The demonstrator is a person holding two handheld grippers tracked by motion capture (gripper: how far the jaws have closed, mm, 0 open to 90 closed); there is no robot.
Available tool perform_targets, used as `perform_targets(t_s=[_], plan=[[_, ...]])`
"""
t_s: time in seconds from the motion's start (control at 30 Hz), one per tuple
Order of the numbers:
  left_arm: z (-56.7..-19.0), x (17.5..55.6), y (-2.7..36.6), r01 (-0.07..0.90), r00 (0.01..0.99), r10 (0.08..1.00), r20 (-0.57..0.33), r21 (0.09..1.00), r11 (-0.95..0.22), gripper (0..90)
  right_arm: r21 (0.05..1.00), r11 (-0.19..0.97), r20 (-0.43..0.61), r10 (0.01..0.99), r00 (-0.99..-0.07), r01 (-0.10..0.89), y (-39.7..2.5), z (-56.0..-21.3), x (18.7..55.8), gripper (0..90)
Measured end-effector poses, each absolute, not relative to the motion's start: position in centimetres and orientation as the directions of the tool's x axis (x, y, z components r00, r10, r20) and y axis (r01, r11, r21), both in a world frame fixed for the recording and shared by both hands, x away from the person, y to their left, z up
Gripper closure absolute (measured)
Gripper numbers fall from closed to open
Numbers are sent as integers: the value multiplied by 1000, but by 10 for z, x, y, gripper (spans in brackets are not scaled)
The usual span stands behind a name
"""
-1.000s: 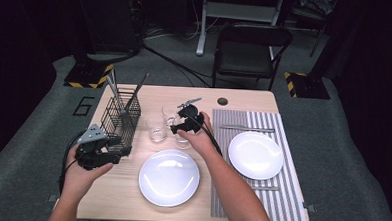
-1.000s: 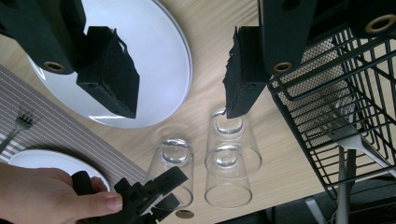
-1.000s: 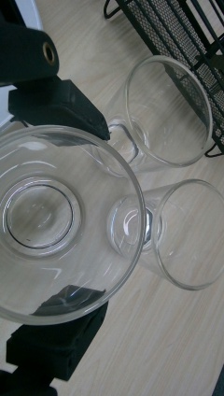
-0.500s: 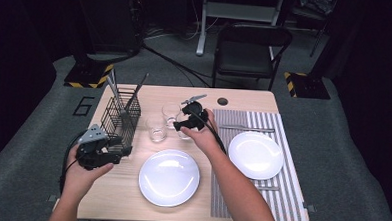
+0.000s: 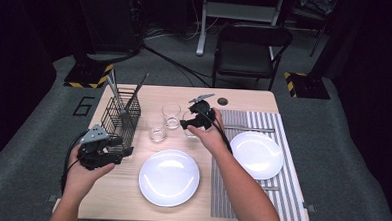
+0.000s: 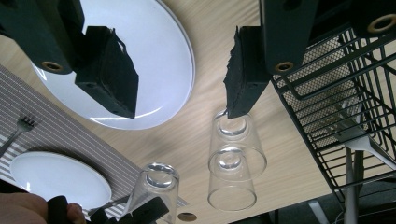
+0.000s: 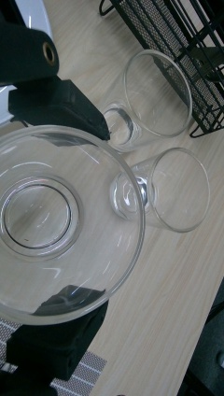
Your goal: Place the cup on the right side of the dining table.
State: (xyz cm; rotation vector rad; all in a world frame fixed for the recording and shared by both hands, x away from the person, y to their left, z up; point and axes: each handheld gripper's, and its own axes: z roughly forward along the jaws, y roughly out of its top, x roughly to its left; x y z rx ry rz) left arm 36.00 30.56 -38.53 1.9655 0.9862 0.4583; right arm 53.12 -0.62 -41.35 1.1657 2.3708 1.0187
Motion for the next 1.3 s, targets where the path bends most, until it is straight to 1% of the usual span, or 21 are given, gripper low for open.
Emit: perform_targets(t_s=[0.53,0.83,0.87,1.3], plan=[[-385,362,303,462,625,779,-51,828,-316,440,718,394,21,812,-584,574,-31,-412,532,171],[-386,364,302,463,628,777,-49,826,-321,440,711,362,41,835,-549,603,-44,-414,532,172],[-386,364,302,464,628,776,-50,825,-322,440,718,371,25,831,-555,588,-46,-415,533,172],[-386,364,300,465,627,777,-52,825,-320,440,713,339,33,858,-512,614,-69,-417,534,172]])
